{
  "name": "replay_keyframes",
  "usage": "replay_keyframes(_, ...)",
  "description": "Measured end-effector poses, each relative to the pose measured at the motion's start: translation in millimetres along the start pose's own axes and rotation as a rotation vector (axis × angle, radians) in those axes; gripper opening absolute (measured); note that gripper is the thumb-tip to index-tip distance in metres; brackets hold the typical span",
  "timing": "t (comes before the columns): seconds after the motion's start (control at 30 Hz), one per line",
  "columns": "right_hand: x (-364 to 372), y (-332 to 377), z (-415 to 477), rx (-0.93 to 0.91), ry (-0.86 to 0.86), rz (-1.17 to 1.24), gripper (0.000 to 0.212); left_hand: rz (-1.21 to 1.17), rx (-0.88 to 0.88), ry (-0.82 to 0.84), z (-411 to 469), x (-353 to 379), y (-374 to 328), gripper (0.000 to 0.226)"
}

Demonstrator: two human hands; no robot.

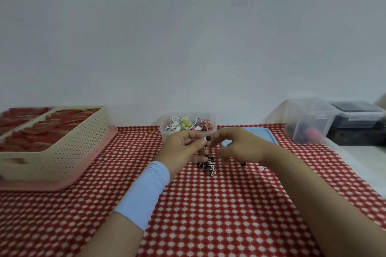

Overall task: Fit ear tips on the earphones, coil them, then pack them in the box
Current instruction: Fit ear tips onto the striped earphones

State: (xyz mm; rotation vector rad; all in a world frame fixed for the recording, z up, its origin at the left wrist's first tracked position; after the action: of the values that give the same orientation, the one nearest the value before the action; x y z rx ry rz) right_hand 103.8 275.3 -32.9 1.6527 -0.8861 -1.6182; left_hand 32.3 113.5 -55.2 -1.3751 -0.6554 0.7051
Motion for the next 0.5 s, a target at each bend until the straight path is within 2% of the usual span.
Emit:
replay_keyframes(0.1,15.9,-5.8,3.2,0.007,0.116,-0.106,0.029,0.001,0.022,-0.023,0.5,-2.9,-0.7,0.017)
replay_keyframes(0.23,20.0,-15.9,12.5,0.026,0.04,-0.203,0.022,0.029,0.06,0.019,-0.3,-7.2,-4.2,0.034)
replay_keyframes(0.43,15.6,-10.8,11.4,0.029,-0.036,-0.183,0.009,0.066,0.066,-0.008,-2.1,-15.0,-14.6,0.022)
replay_keyframes(0.5,10.4,-3.9,10.6,0.023,-0.093,-0.125,0.01,0.091,0.079,-0.032,0.6,-21.0,-25.3,0.021)
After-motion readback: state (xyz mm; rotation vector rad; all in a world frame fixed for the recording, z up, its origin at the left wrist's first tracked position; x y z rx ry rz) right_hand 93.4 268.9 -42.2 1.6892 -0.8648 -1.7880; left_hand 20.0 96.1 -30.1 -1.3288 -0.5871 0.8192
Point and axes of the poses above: each hand's wrist, its own z-axis towards the middle knuckle, its own x-axis out of the palm, y = z × x, the point moved 3 cm from there along z, towards the middle knuckle, and after that the axes turned 3 degrees about y, right-handed, at the moved point
